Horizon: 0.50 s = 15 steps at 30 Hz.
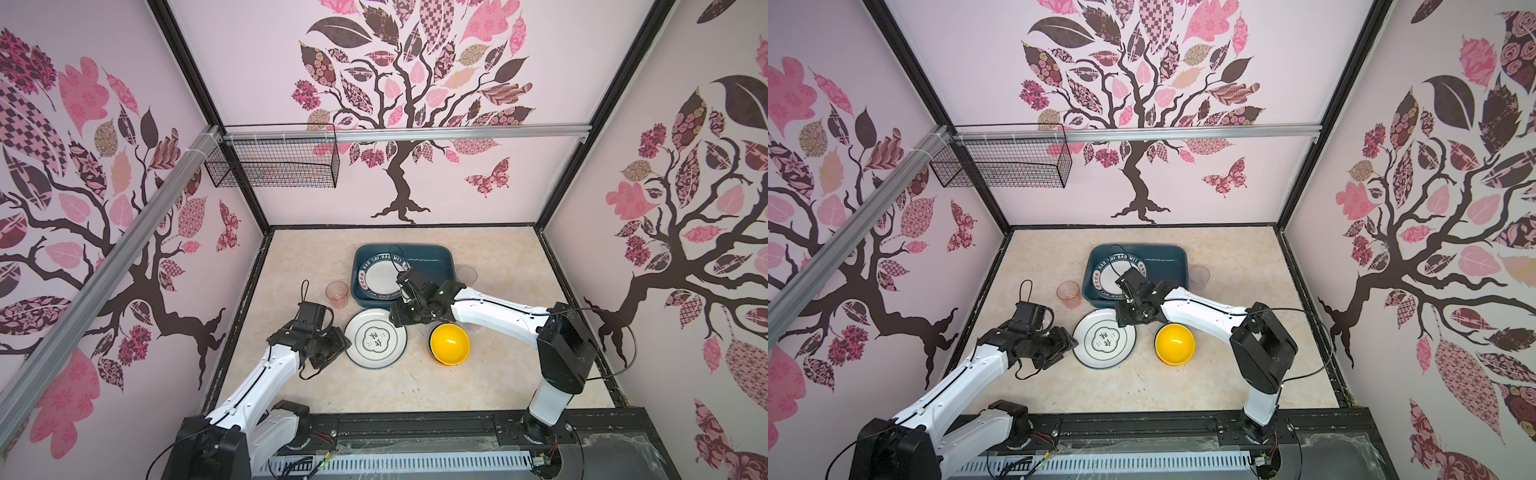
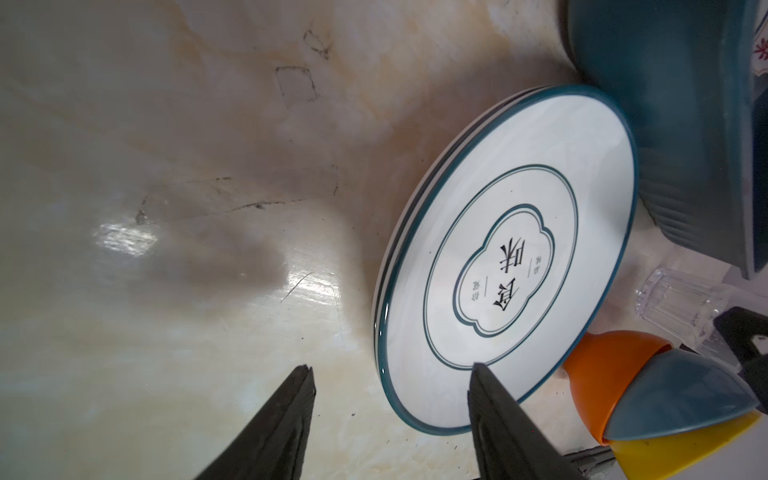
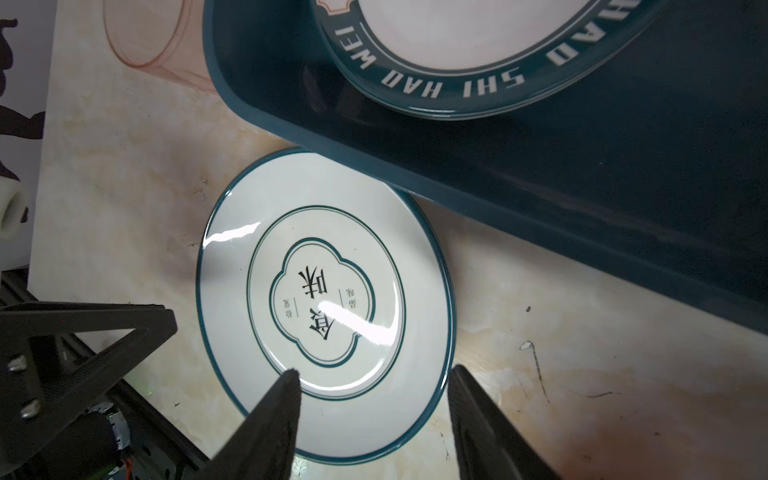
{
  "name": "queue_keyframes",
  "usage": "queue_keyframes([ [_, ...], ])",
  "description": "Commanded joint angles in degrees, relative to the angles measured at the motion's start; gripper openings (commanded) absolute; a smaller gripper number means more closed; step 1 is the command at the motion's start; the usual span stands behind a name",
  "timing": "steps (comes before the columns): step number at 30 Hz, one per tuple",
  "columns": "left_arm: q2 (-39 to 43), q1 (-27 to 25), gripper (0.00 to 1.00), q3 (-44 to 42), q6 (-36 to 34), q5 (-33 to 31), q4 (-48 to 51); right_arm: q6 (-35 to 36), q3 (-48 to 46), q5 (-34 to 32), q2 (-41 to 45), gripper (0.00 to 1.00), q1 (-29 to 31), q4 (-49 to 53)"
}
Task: Place the mixed dishes into the plastic bin
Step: 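Move right gripper to the white cloud-logo plate rim while left gripper approaches its near edge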
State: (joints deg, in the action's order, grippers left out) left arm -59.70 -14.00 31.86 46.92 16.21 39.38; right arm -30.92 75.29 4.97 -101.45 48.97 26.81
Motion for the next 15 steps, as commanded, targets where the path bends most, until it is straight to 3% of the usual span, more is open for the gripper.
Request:
queue_keyframes([
  [1, -0.74, -0.41, 0.60, -1.88, -0.27, 1.08, -3.16, 0.12, 0.80, -1.02, -2.40, 0.60, 0.28, 0.09],
  [15, -5.16, -0.68, 0.51, -2.58, -0.51, 2.69, -6.79, 0.39, 2.65, -0.51, -7.95, 0.60, 0.25, -0.53],
])
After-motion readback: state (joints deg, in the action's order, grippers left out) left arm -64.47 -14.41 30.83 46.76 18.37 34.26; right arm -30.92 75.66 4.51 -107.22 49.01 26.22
